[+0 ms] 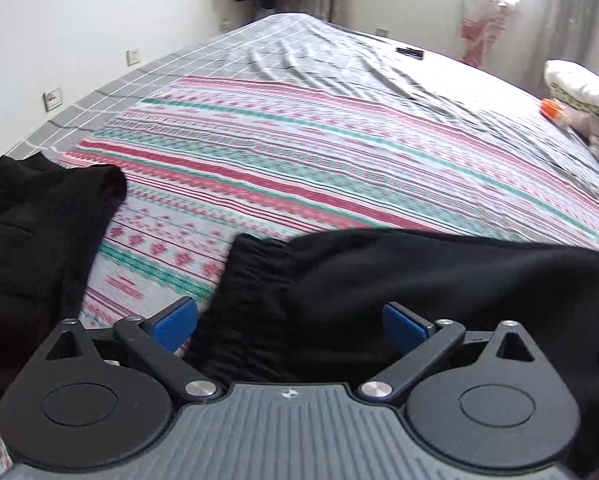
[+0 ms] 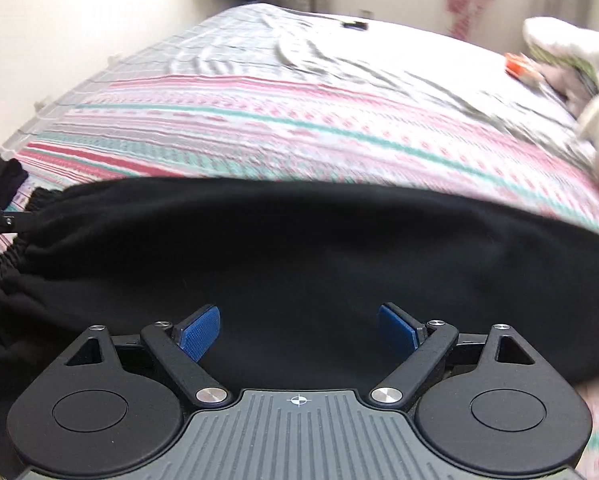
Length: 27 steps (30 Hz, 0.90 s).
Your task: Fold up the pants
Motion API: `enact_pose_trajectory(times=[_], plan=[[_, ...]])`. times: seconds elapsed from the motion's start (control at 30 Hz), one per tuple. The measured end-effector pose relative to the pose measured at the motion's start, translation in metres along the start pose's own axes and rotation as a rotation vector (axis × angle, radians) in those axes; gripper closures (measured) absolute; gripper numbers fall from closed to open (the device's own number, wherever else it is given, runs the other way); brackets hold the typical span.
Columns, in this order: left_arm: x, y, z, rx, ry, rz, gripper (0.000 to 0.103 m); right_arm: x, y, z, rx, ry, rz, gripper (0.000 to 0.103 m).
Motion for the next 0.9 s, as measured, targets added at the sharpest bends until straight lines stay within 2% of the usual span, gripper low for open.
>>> enact_pose_trajectory(times=[0.07,0.13,0.2,0.3,0.43,0.57,0.63,0.73,0.83,0.87,0.9], plan=[[0.006,-0.014,0.011,-0.015,0.002,-0.063,0.000,0.023,-0.011,0.017,0.038,0.010,-0.019,0.017],[0.009,-0.025,0.022,-0.066,0.004,-0.126,0.000,0.046,-0.023,0.036,0.070,0.011,-0.038,0.017],[0.006,-0.032,0.032,-0.095,-0.016,-0.177,0.008,0.066,-0.037,0.055,0.089,0.007,-0.076,0.017],[-0.002,-0.042,0.047,-0.128,-0.046,-0.234,0.013,0.084,-0.060,0.084,0.111,-0.006,-0.192,0.022],[0.001,-0.044,0.049,-0.187,-0.006,-0.232,0.017,0.082,-0.075,0.122,0.096,-0.070,-0.322,0.030],[0.004,-0.046,0.050,-0.215,0.016,-0.219,0.020,0.086,-0.069,0.145,0.168,-0.107,-0.278,0.033],[0.007,-0.048,0.050,-0.225,0.031,-0.214,0.023,0.086,-0.066,0.155,0.191,-0.134,-0.276,0.039],[0.009,-0.046,0.050,-0.258,0.024,-0.191,0.023,0.087,-0.066,0.156,0.256,-0.162,-0.279,0.053],[0.006,-0.040,0.052,-0.305,0.002,-0.158,0.036,0.087,-0.072,0.154,0.293,-0.178,-0.307,0.066],[0.006,-0.040,0.052,-0.300,0.005,-0.157,0.038,0.087,-0.076,0.152,0.303,-0.181,-0.325,0.076],[0.006,-0.041,0.053,-0.290,0.015,-0.162,0.045,0.086,-0.081,0.150,0.299,-0.179,-0.345,0.080]])
Point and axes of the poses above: each gripper's, at about its wrist camera, not at the fingertips, and z roughly the way its jaws point, y to its right, x to its top, the point moved 7 cm from there along z, roughly the way its jaws point, and after that the axes turned 3 degrees about y, right-handed, at the moved point
